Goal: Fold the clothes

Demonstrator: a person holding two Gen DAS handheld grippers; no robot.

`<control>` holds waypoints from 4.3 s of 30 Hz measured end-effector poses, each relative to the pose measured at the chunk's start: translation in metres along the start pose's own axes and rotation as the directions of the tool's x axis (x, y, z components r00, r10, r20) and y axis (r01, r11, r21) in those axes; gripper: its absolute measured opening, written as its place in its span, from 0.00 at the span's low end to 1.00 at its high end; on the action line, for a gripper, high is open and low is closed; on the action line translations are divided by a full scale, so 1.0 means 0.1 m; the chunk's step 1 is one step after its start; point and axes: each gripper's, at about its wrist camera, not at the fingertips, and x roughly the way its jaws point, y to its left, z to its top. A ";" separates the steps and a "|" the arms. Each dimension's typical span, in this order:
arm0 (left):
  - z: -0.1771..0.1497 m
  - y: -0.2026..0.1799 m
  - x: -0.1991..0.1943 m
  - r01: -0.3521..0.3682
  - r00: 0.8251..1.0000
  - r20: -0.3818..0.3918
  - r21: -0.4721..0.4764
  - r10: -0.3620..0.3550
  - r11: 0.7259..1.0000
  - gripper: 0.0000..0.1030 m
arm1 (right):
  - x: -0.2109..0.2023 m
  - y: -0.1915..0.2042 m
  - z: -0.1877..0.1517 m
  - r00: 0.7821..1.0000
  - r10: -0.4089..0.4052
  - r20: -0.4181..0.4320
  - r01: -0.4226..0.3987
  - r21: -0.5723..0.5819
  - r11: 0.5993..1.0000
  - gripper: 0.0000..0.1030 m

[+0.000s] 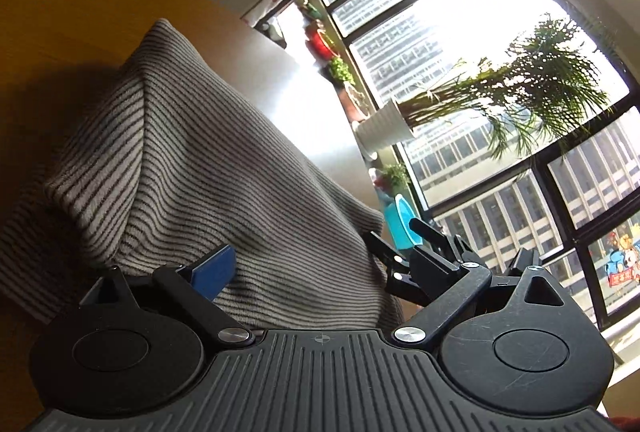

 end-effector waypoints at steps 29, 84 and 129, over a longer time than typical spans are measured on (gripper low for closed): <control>-0.04 -0.05 0.21 0.016 0.997 -0.075 -0.005 -0.017 1.000 0.95 | -0.44 0.77 -0.17 0.993 0.047 0.104 -0.032 -0.136 0.990 1.00; -0.42 -0.57 -0.62 -0.446 0.894 0.205 0.340 0.398 0.828 0.99 | -0.88 1.48 -0.26 0.922 0.383 0.063 -0.282 -0.568 0.773 0.57; -0.36 -0.59 -0.26 -0.179 0.983 0.084 0.229 0.163 0.957 0.57 | -1.06 1.21 -0.13 0.816 0.577 0.029 -0.531 -0.359 0.768 0.53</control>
